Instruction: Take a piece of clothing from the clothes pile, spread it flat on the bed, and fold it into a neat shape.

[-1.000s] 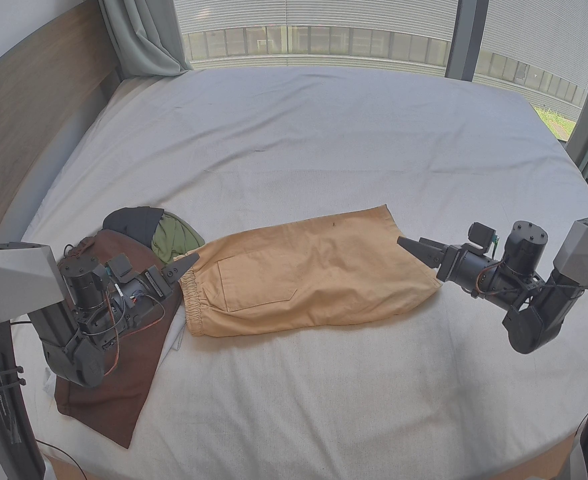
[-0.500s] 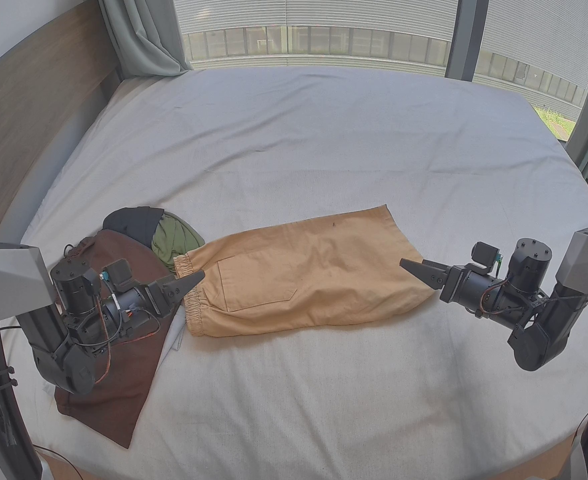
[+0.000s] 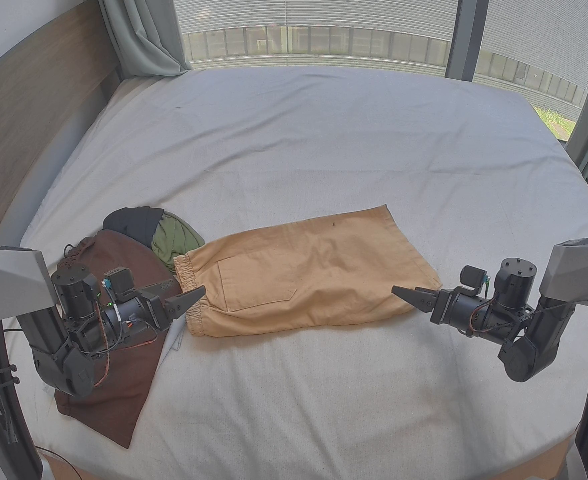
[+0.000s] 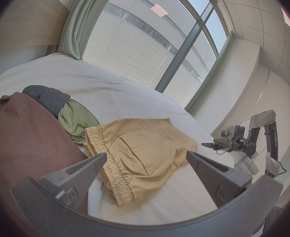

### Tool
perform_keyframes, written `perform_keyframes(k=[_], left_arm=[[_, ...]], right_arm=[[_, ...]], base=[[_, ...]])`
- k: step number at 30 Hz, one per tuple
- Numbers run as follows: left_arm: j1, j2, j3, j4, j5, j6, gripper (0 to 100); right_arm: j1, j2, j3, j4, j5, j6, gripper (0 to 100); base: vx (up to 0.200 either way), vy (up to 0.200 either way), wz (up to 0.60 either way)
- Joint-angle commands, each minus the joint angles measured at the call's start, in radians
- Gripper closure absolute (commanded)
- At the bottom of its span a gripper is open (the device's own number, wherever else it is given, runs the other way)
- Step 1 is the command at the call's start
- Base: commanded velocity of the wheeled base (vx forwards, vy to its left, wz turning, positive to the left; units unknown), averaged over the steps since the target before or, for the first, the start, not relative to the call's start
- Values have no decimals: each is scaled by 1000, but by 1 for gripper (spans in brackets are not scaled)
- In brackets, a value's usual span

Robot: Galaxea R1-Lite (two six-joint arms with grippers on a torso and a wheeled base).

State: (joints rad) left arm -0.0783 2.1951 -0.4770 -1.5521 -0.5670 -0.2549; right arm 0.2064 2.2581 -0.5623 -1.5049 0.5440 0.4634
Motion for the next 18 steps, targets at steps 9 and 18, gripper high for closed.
perform_keyframes(k=[9,18], left_arm=[[5,26,1,0,-11,14,0],[5,20,5,0,-11,14,0]], right_arm=[[11,113,-11,0,-1,0,0],[30,189,-51,-8,-42,0,0]], base=[[0,0,0],[0,0,0]])
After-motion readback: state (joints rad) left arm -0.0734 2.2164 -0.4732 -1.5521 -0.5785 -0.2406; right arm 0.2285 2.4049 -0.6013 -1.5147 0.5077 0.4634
